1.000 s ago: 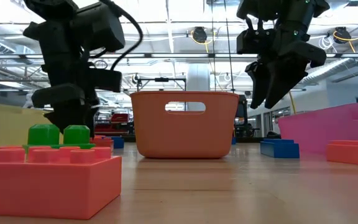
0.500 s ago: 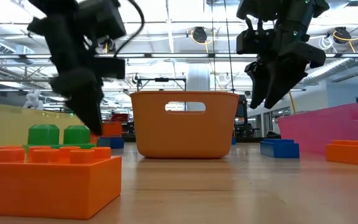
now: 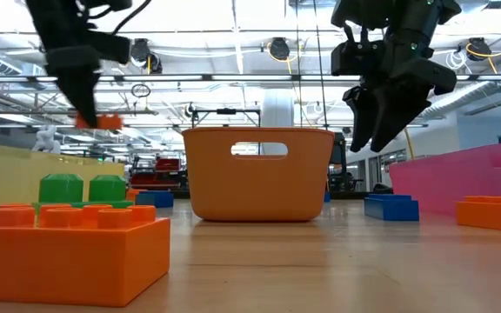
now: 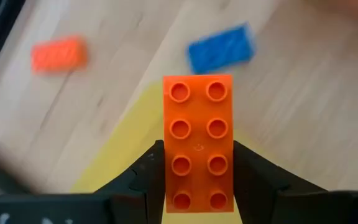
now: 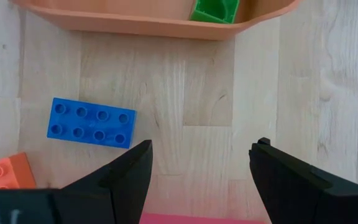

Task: Sort & place blocks by color
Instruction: Put the orange game piece into the yellow bin

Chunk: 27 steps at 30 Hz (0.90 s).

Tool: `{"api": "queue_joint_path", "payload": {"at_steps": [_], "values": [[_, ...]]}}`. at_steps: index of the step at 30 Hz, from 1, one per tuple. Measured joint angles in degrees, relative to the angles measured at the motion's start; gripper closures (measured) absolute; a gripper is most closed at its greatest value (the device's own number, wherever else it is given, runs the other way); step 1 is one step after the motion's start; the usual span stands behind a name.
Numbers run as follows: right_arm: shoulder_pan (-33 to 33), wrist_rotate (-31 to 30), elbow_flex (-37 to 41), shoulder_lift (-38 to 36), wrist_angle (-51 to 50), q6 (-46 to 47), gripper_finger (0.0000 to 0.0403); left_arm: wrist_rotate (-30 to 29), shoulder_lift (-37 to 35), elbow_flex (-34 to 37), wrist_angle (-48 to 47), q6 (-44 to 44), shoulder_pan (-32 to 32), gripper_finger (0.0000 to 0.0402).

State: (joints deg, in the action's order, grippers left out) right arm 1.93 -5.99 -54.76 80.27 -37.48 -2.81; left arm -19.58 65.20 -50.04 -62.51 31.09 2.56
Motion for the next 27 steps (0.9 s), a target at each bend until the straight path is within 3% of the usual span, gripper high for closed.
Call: {"api": "queue_joint_path", "payload": {"at_steps": [4,9,18,21,27], "values": [[0.0,0.0,0.0,0.0,-0.1,0.0,0.0149,1.1,-0.5,0.0,-8.6,6.6,0.0,0.0261],[0.0,0.0,0.0,0.0,-0.1,-0.7,0.0149,3.0,0.9,0.0,-9.2,9.0,0.0,0.0257],[0.0,0.0,0.0,0.0,0.0,-1.0,0.0149,3.0,6.5,0.0,-8.8,9.9,0.0,0.004],[0.0,0.0,0.0,0.0,0.0,-1.0,0.0149,3.0,8.0,0.0,-8.8,9.8,-0.8,0.0013],[0.0,0.1,0.0,0.0,-0.1,-0.9,0.0149,2.8,8.7,0.0,-8.8,9.7,-2.3,0.0006]]}}
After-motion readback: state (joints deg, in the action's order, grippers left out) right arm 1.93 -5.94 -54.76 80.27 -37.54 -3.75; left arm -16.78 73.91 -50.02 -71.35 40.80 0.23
